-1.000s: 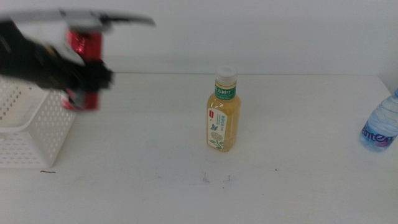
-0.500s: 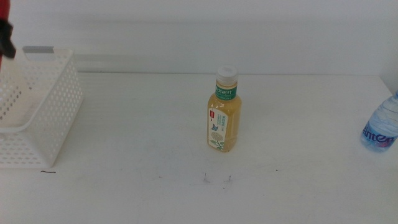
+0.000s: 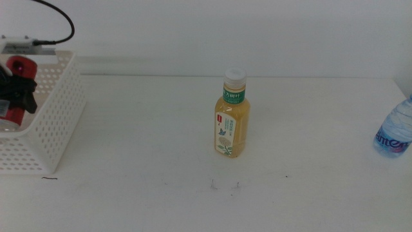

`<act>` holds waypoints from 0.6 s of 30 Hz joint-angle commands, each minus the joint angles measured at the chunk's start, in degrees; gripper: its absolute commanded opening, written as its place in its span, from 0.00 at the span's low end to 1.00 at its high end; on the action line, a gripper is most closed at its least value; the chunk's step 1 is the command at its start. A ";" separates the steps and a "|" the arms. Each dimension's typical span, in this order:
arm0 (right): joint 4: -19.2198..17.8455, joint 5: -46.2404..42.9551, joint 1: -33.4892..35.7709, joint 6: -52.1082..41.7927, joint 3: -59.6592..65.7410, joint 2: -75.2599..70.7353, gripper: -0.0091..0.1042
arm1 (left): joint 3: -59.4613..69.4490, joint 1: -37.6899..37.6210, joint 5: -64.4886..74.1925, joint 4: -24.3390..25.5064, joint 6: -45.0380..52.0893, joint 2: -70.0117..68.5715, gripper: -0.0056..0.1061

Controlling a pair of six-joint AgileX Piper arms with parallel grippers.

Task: Use arms to grab the bottles and put them into the dustbin to the left of the table.

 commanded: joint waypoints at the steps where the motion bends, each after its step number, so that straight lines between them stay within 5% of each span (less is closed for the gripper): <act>1: -0.76 -0.61 -0.45 -0.21 0.23 -0.28 0.84 | -0.71 0.21 -1.56 -0.44 0.08 0.07 0.25; 6: -0.76 -0.61 -0.45 -0.21 0.23 -0.28 0.84 | -0.71 0.21 -1.57 -1.11 0.08 1.16 0.42; 8: -0.76 -0.61 -0.45 -0.21 0.23 -0.28 0.84 | -0.82 0.21 -1.33 -0.88 0.08 1.03 0.55; 9: -0.76 -0.61 -0.45 -0.21 0.23 -0.28 0.84 | -0.82 0.21 -1.33 -0.23 -0.49 0.37 0.71; 12: -0.76 -0.61 -0.45 -0.21 0.23 -0.28 0.84 | -0.82 0.21 -0.94 0.73 -1.45 -0.90 0.89; 18: -0.76 -0.61 -0.45 -0.21 0.23 -0.28 0.84 | -0.41 -0.83 1.80 0.11 -1.45 -6.88 0.89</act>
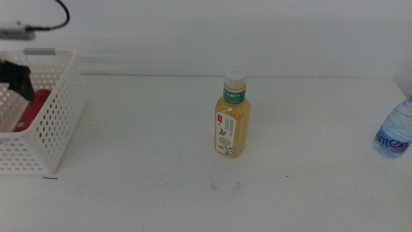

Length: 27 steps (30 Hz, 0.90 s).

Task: Use arms to grab the bottles and put them into the dustbin to the left of the table.

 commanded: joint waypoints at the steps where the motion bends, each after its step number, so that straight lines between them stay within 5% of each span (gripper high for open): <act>1: -0.76 -0.61 -0.45 -0.21 0.23 -0.28 0.84 | 0.76 -1.13 1.10 -0.47 -0.42 -4.98 0.89; 8: -0.76 -0.61 -0.45 -0.21 0.23 -0.28 0.84 | 22.54 -11.16 -17.95 -5.95 -0.42 -30.78 0.89; 16: -0.76 -0.61 -0.45 -0.21 0.23 -0.28 0.84 | 69.00 -37.67 -66.49 -12.32 0.92 -59.24 0.89; 22: -0.76 -0.61 -0.45 -0.21 0.23 -0.28 0.84 | 100.09 -61.61 -115.06 -10.12 -7.61 -62.30 0.89; 27: -0.76 -0.61 -0.45 -0.21 0.23 -0.28 0.84 | 104.61 -68.37 -120.83 -15.45 -8.17 -56.26 0.89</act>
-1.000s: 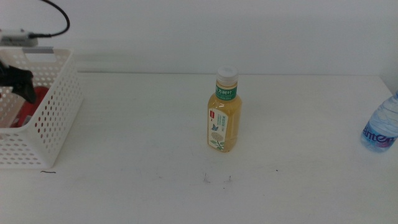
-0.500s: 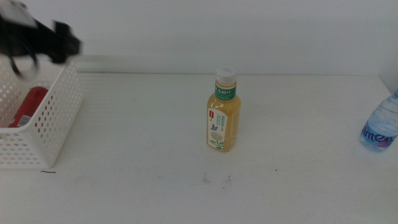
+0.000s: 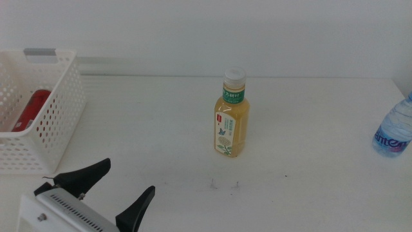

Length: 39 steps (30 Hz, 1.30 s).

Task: Use arms to grab the bottles and put them into the dustbin to the left of the table.

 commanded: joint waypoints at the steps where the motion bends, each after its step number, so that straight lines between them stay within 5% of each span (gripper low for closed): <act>1: -0.46 -0.61 -0.45 -0.21 0.23 -0.28 0.84 | 0.58 -1.07 -4.75 -1.92 -1.92 3.08 0.89; 11: -0.46 -0.61 -0.45 -0.21 0.23 -0.28 0.84 | -1.98 -0.96 -14.78 2.98 -8.72 16.17 0.89; 25: -0.46 -0.61 -0.45 -0.21 0.23 -0.28 0.84 | -24.85 -0.82 -14.41 3.53 -12.40 42.04 0.89; 33: -0.46 -0.61 -0.45 -0.21 0.23 -0.28 0.84 | -34.06 6.58 -9.61 15.66 -19.46 50.38 0.89; 39: -0.46 -0.61 -0.45 -0.21 0.23 -0.28 0.84 | -39.28 8.87 -9.18 16.75 -19.79 54.77 0.89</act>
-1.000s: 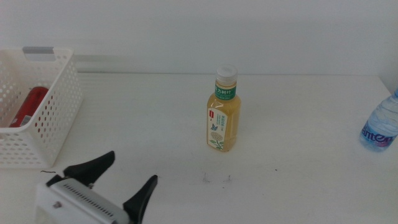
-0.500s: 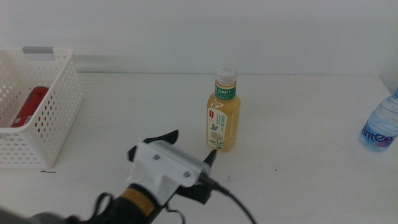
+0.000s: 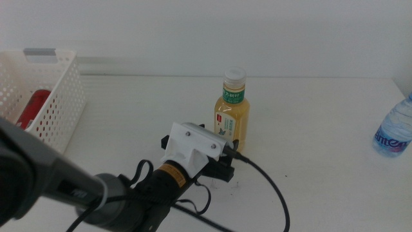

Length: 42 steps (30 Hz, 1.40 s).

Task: Use arms to grab the bottles and put them into the dustbin to the left of the table.

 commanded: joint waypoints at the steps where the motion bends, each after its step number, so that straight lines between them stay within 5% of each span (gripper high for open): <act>1: -0.46 -0.61 -0.45 -0.21 0.23 -0.28 0.84 | -2.22 0.50 -0.17 0.84 -1.47 1.57 0.89; 17: -0.46 -0.61 -0.45 -0.21 0.23 -0.28 0.84 | -18.92 0.73 0.61 0.23 -3.46 15.25 0.89; 20: -0.46 -0.61 -0.45 -0.21 0.23 -0.28 0.84 | -19.80 0.73 0.76 -2.33 -3.18 15.84 0.82; 23: -0.46 -0.61 -0.45 -0.21 0.23 -0.28 0.84 | -19.69 0.73 -0.83 -5.48 -1.50 15.72 0.59; 28: -0.46 -0.61 -0.45 -0.21 0.23 -0.28 0.84 | -13.86 0.47 -4.77 -5.73 -1.75 9.38 0.04; 30: -0.46 -0.61 -0.45 -0.21 0.23 -0.28 0.84 | -9.50 -0.05 -2.60 -6.04 -2.20 3.24 0.03; 36: -0.46 -0.61 -0.45 -0.21 0.23 -0.28 0.84 | -3.07 0.13 33.38 -6.83 -2.49 -21.45 0.03; 42: -0.46 -0.61 -0.45 -0.21 0.23 -0.28 0.84 | -14.88 10.71 79.23 -3.39 0.07 -35.78 0.03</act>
